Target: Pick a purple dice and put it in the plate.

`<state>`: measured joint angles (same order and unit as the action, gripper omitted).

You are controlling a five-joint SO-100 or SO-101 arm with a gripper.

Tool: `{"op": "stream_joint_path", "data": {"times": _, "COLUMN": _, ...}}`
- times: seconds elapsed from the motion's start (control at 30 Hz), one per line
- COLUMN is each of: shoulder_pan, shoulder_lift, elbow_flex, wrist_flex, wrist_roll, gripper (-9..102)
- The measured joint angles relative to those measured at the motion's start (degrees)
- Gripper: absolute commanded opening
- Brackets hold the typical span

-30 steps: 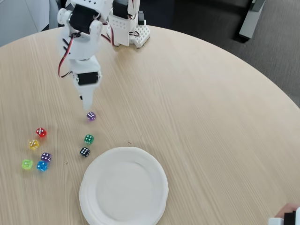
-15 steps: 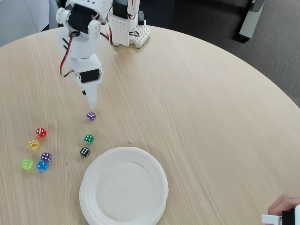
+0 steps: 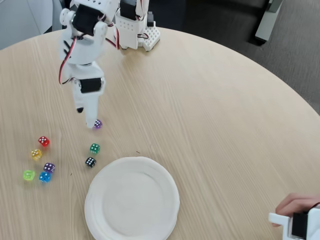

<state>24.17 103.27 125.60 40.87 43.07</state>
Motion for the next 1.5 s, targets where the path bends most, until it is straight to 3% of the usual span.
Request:
{"op": "stream_joint_path", "data": {"times": 0.87, "shoulder_pan": 0.00, "shoulder_lift": -8.61, "elbow_flex": 0.09, "wrist_flex": -1.05, "wrist_roll": -0.70, "gripper": 25}}
{"op": "stream_joint_path", "data": {"times": 1.5, "shoulder_pan": 0.26, "shoulder_lift": -11.69, "elbow_flex": -0.18, "wrist_flex": 6.86, "wrist_roll": -0.97, "gripper": 24}}
